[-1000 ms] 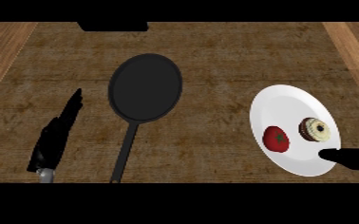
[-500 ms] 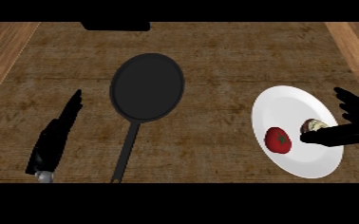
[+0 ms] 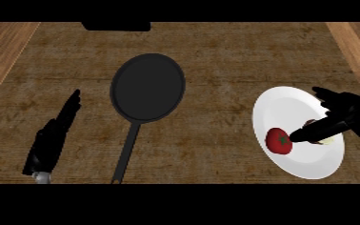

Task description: Pick the tomato from the plate and place it in the pan

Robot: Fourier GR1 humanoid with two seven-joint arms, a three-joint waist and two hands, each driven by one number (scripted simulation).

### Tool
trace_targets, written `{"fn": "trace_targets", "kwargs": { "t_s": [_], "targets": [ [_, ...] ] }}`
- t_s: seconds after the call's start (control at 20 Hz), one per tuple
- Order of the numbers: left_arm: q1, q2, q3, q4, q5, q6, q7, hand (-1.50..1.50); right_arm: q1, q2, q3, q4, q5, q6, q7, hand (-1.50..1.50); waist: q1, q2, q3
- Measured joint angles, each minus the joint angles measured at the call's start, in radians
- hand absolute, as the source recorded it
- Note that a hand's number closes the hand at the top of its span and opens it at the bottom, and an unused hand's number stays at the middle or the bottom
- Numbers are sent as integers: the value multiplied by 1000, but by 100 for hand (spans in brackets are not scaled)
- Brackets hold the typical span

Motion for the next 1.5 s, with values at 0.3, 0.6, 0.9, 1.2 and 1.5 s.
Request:
{"fn": "trace_targets", "kwargs": {
  "t_s": [0.3,0.6,0.9,1.2,1.5],
  "targets": [
    [1,-9,13,0,-18,-6,0,0,-54,39,55,77,-6,14,-1,-150,-4,0,0],
    [-6,-35,11,18,-35,-3,0,0,-81,47,110,127,-13,26,16,-150,-8,0,0],
    [0,-47,22,22,-43,-11,-8,0,-82,67,150,178,-4,27,11,-150,-10,-1,0],
    [10,-67,22,21,-62,-12,-9,0,-83,115,189,208,19,17,11,-150,-11,-1,0],
    [23,-64,40,13,-69,-33,-13,0,-77,129,186,260,29,23,-8,-150,-11,-1,0]
  ]
}}
